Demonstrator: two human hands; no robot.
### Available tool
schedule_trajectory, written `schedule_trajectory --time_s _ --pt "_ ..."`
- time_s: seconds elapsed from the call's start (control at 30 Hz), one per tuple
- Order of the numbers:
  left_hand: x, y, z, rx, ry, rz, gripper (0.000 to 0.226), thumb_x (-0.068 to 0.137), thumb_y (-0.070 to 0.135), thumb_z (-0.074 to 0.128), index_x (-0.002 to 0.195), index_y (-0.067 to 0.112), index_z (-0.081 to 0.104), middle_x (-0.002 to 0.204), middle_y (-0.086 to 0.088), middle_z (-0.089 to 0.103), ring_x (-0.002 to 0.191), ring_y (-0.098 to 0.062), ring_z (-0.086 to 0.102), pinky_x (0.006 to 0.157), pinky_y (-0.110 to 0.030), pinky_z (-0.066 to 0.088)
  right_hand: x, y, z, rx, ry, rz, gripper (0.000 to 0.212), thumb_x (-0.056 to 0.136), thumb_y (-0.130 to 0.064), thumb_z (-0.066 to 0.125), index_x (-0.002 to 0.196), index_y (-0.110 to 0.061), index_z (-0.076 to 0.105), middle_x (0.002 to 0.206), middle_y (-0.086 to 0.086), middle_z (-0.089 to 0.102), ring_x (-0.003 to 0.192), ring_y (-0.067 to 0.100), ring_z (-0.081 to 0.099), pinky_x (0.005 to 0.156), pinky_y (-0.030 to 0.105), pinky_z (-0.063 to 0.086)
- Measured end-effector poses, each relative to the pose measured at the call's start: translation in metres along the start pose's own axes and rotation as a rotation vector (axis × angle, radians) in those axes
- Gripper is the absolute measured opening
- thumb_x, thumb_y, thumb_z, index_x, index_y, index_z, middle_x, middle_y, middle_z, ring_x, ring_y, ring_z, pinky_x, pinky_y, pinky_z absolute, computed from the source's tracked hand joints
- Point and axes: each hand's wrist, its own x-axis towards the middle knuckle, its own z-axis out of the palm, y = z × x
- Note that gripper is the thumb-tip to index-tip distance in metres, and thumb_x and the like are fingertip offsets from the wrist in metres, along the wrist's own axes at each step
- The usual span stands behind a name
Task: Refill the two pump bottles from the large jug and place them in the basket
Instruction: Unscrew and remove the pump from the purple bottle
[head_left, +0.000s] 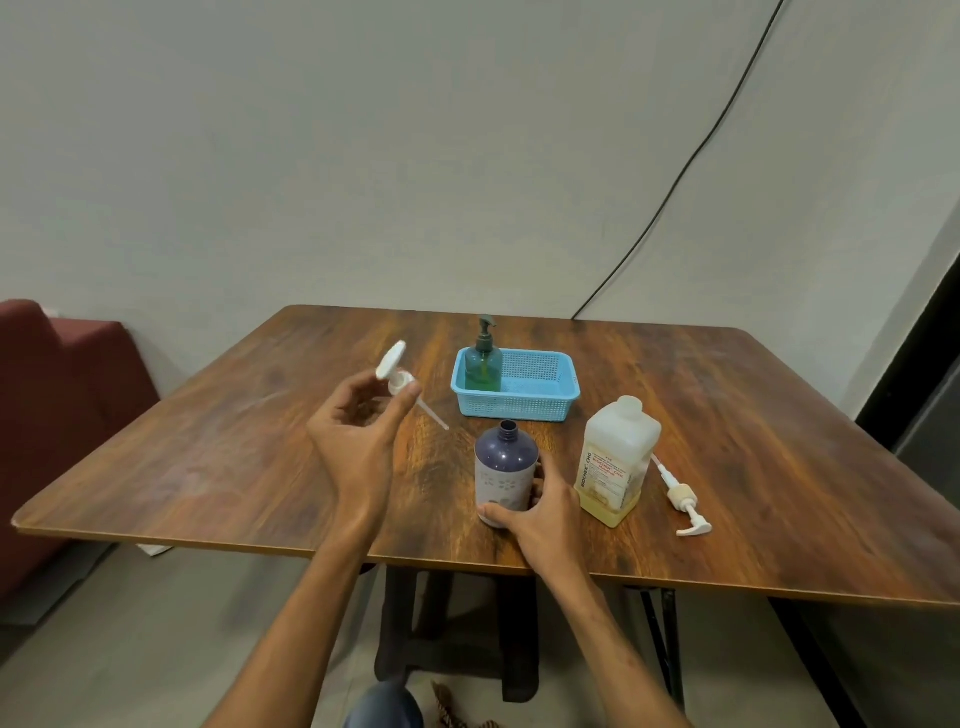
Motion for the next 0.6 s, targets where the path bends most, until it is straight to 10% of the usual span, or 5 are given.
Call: schedule_trajectory --time_s 0.6 --pt "-0.038 -0.095 -0.019 0.630 -0.219 -0.040 0.025 0.081 0.011 0.078 0.083 0.027 0.060 0.088 0.011 0.062 0.084 -0.003 0.059 0.075 -0.028 0.057 -0.002 -0.007 -0.004 -0.011 -0.004 -0.010 0.095 0.058 -0.031 0.093 0.139 -0.026 0.043 0.135 -0.008 0.056 0.122 0.012 0.054 0.098 0.034 0.052"
